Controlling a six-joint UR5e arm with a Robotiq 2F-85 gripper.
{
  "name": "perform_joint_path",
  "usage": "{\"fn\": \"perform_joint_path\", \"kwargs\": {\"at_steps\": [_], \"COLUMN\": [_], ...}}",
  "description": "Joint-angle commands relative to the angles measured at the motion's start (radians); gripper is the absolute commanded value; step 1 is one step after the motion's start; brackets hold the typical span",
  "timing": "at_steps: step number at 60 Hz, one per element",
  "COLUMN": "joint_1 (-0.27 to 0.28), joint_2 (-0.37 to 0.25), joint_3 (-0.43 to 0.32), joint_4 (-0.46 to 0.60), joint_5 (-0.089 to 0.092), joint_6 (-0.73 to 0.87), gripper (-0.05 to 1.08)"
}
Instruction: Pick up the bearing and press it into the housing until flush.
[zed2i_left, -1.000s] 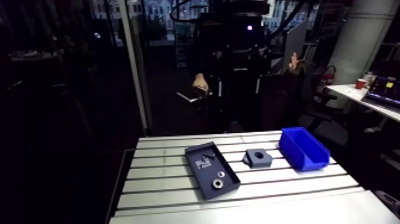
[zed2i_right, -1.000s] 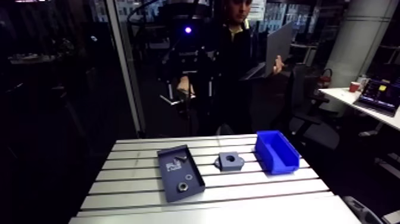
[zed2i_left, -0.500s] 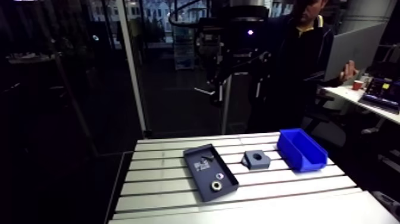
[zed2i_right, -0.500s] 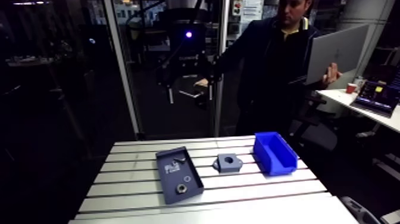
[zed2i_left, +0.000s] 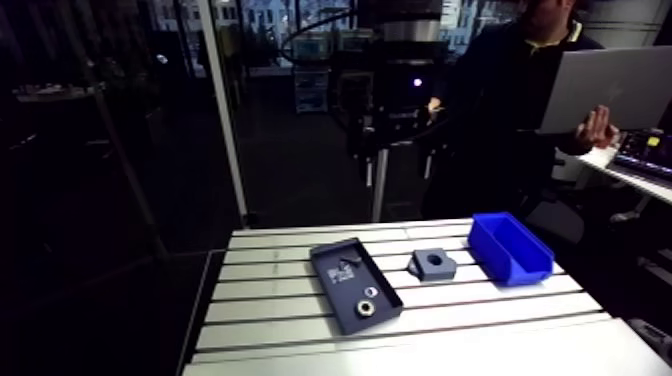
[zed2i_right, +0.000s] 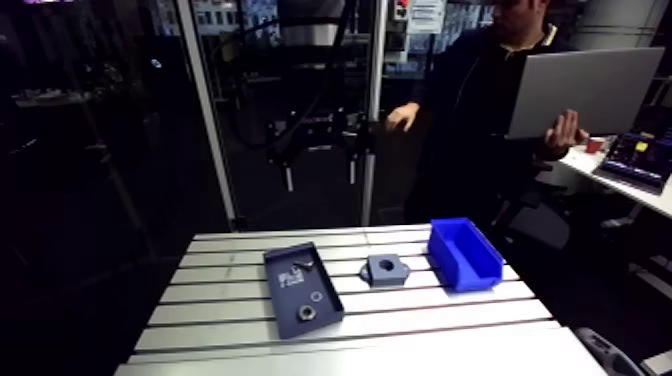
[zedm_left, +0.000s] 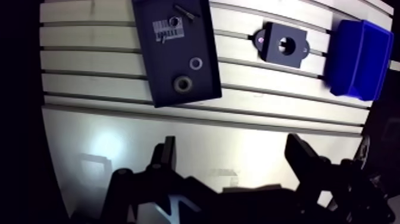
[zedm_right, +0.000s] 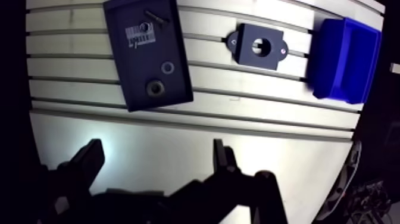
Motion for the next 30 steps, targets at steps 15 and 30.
{"fn": "perform_joint_path", "kwargs": {"at_steps": [15,30], "joint_1": [0.006,0.016], "joint_2": [0.028,0.064], "joint_3": [0.186,0.241], "joint_4": [-0.205,-0.285], "joint_5": [0.005,0.006], "joint_6": [-0.148,-0.161], "gripper": [0.0,0.0]}}
